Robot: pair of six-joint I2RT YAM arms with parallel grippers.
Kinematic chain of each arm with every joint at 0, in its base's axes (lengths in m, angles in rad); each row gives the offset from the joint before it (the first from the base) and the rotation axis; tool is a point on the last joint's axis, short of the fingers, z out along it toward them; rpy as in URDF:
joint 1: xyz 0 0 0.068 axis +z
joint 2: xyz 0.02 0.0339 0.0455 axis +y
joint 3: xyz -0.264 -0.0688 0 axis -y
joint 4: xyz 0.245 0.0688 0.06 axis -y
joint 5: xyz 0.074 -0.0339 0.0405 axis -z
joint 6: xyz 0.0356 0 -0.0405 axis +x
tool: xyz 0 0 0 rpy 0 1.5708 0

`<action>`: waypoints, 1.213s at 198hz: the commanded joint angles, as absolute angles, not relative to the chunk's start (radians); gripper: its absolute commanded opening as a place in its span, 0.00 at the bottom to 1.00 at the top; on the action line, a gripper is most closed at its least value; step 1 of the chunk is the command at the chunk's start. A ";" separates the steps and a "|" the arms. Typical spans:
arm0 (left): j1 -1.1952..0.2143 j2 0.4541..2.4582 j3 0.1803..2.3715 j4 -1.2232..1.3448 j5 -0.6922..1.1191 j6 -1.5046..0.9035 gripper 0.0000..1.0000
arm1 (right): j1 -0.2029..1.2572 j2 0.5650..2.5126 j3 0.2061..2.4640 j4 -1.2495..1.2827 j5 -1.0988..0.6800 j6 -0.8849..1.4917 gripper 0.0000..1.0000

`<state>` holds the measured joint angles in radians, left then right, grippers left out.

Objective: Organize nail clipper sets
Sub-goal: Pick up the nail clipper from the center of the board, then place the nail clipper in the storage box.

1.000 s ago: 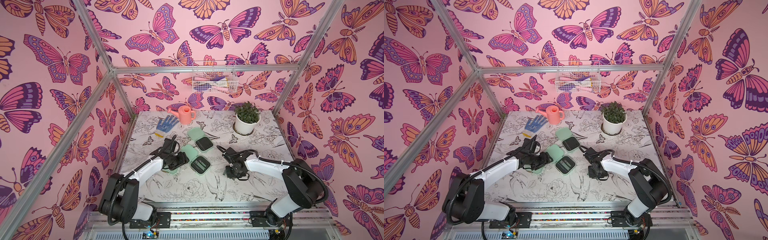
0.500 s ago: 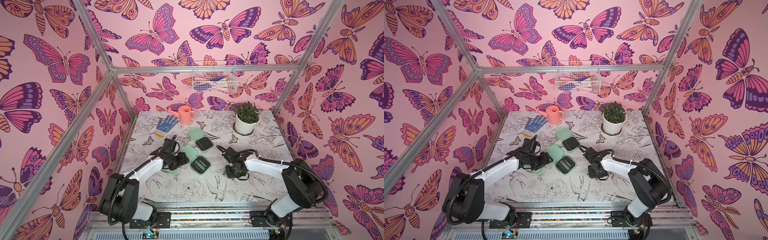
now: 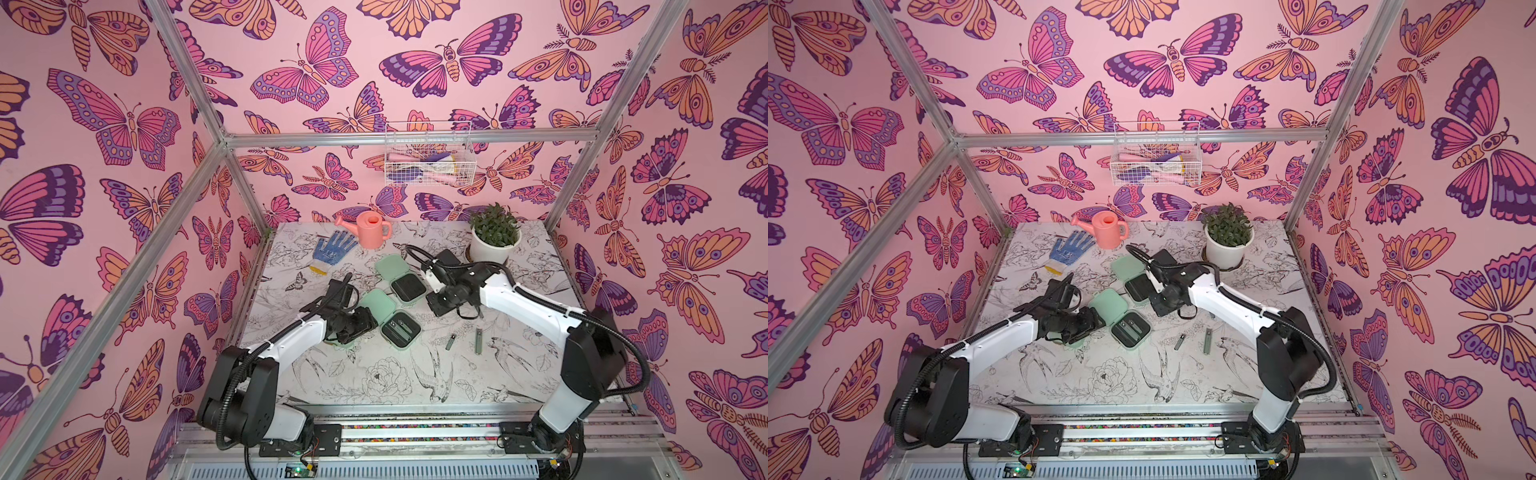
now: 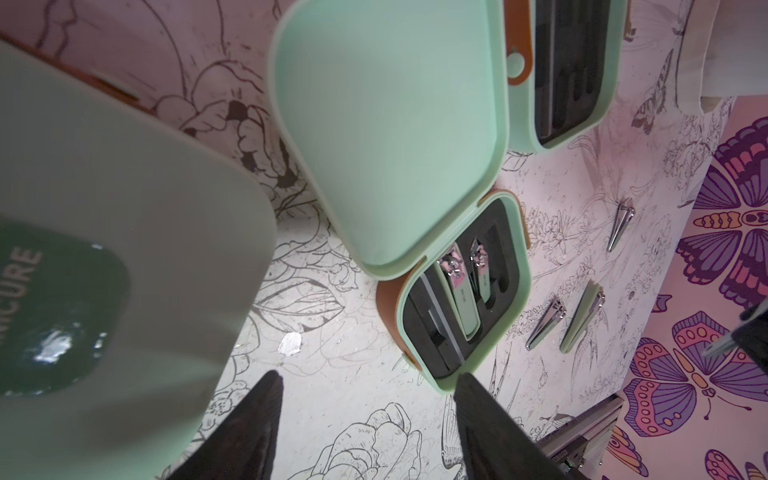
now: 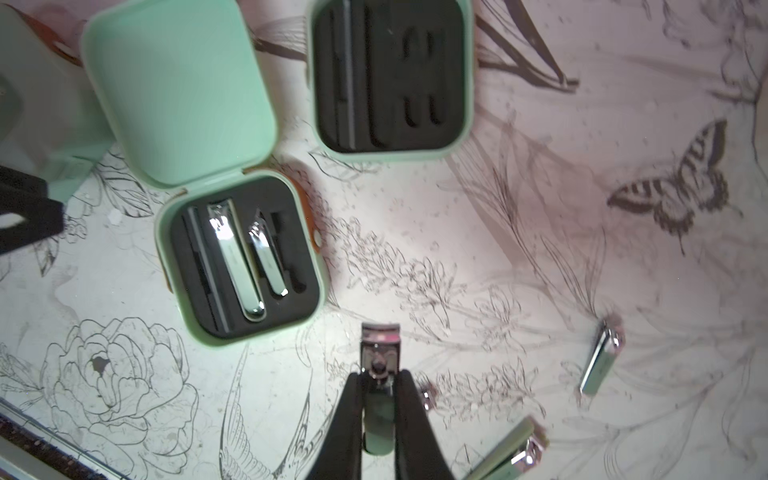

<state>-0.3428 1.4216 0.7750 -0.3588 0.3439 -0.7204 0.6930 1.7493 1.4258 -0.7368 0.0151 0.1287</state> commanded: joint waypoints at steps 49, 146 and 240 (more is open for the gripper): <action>-0.354 1.416 0.756 -0.355 0.356 -0.782 0.68 | 0.787 2.003 1.620 -0.754 -0.056 -0.140 0.06; -0.356 1.423 0.759 -0.357 0.354 -0.788 0.68 | 0.795 2.058 1.585 -0.703 -0.039 -0.115 0.06; -0.356 1.429 0.764 -0.357 0.356 -0.784 0.67 | 0.800 2.098 1.566 -0.673 -0.021 -0.077 0.06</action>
<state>-0.3523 1.4216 0.7712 -0.3592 0.3450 -0.7792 0.7929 2.0815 1.5658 -0.6769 -0.0185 -0.0895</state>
